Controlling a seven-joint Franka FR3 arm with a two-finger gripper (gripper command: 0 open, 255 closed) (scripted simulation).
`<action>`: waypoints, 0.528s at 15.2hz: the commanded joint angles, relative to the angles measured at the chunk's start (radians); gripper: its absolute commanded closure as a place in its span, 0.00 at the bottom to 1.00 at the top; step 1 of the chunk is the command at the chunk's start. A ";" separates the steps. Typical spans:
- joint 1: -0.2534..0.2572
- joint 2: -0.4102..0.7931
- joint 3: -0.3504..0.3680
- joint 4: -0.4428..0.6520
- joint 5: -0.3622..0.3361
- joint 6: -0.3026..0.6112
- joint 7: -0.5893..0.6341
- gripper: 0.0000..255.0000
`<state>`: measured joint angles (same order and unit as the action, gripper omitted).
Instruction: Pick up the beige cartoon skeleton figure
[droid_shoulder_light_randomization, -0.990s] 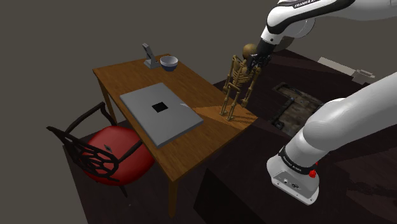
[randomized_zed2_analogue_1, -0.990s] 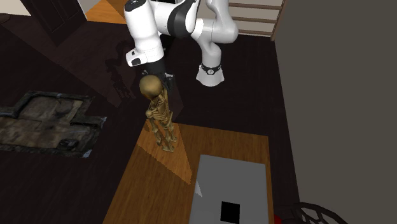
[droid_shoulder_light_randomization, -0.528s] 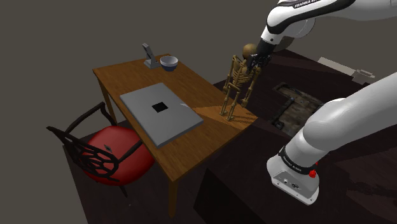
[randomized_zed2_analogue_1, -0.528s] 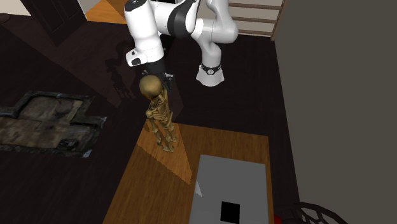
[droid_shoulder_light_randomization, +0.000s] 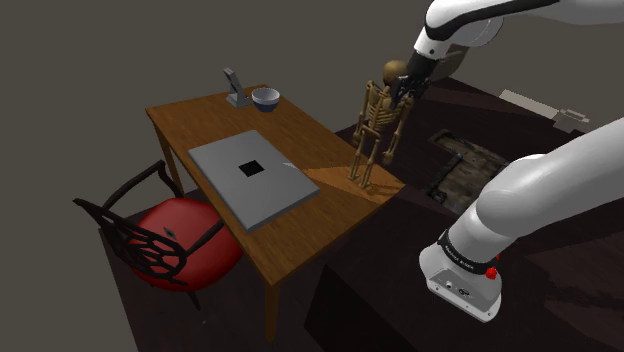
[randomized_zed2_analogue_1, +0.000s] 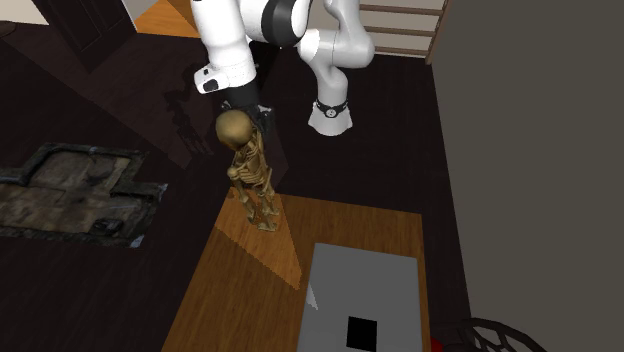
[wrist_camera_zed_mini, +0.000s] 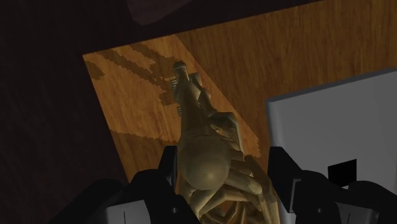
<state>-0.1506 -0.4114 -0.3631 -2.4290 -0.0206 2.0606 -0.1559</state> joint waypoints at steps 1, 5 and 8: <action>-0.001 -0.008 0.002 0.025 -0.001 -0.030 0.002 1.00; -0.001 -0.022 0.009 0.068 -0.003 -0.086 0.010 1.00; 0.000 -0.030 0.014 0.102 -0.003 -0.128 0.015 1.00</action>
<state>-0.1522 -0.4409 -0.3511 -2.3421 -0.0252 1.9454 -0.1428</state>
